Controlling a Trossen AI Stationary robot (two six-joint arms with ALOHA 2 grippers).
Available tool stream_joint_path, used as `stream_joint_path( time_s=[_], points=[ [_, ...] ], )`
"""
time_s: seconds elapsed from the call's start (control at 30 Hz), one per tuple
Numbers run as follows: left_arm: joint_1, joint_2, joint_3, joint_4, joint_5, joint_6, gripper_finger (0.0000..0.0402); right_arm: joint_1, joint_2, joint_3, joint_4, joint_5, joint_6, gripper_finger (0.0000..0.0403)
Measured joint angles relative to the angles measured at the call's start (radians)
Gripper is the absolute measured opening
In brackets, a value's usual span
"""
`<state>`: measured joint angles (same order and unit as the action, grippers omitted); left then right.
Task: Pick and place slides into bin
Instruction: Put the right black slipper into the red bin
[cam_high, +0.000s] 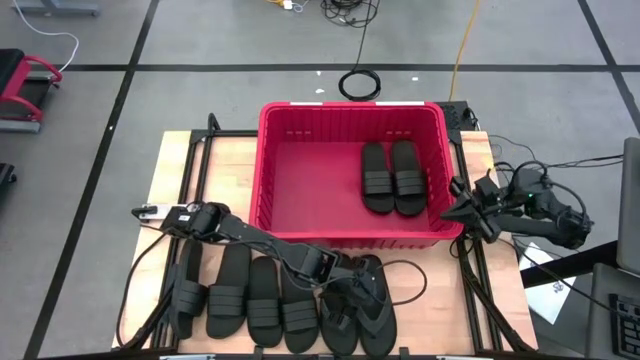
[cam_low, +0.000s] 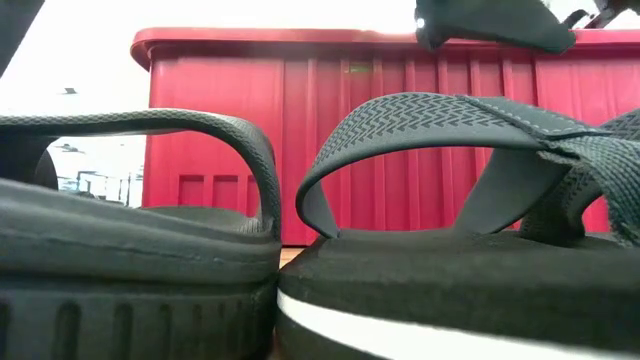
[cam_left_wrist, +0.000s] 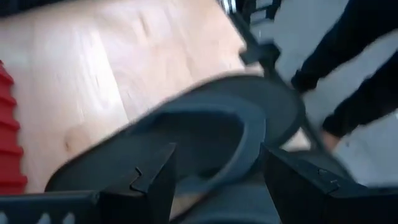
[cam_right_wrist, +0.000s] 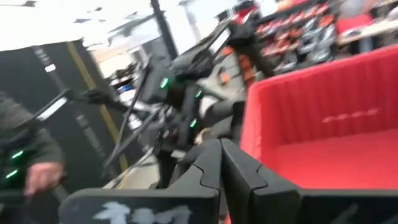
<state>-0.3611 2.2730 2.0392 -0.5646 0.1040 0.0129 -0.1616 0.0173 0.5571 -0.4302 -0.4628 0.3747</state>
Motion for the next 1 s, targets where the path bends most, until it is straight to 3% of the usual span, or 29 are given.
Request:
stream_joint_path(
  time_s=[0.47,0.7,1.0],
  points=[
    [0.014,-0.001,0.000,0.036,-0.025,-0.018,0.0225,0.000,0.009,-0.065,0.137,0.020,0.028,0.0000],
    [0.012,-0.001,0.000,0.036,-0.027,-0.036,0.0225,0.000,0.015,-0.163,0.336,0.001,0.036,0.0000],
    [-0.014,-0.001,0.000,0.044,0.032,0.020,0.0225,0.006,0.049,-0.176,0.394,-0.040,0.059,0.0000]
  ],
)
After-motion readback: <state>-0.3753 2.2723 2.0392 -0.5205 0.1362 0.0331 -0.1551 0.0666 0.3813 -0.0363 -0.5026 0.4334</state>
